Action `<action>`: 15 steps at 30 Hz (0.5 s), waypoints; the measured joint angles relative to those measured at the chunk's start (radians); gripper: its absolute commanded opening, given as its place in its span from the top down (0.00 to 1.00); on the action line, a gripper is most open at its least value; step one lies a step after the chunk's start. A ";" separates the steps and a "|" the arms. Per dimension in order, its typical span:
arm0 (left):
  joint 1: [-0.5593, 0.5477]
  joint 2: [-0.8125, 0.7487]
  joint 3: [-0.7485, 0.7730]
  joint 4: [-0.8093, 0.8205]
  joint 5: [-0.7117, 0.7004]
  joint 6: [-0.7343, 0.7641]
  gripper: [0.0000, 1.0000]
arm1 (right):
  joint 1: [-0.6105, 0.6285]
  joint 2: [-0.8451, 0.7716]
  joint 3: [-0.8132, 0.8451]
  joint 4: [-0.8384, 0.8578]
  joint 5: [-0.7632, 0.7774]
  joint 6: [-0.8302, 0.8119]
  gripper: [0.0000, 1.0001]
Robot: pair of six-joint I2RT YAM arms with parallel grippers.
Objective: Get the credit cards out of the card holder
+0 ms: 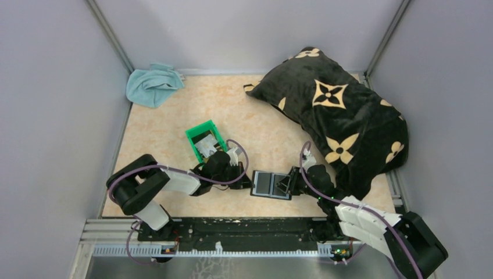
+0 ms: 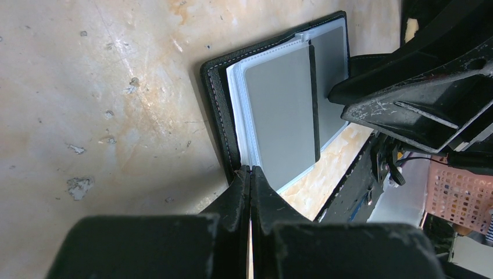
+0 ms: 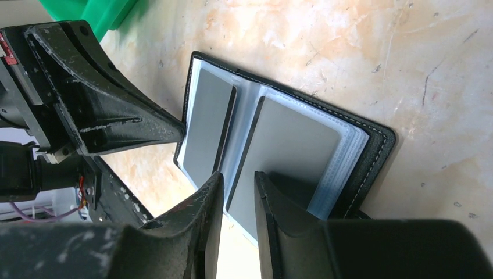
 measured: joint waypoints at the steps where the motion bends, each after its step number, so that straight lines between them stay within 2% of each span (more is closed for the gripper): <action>1: 0.000 0.000 0.000 0.000 0.000 0.000 1.00 | -0.002 0.010 0.000 0.014 -0.006 0.000 0.73; 15: 0.000 0.008 0.006 0.001 0.007 0.000 1.00 | -0.003 0.332 0.000 0.366 -0.117 0.061 0.77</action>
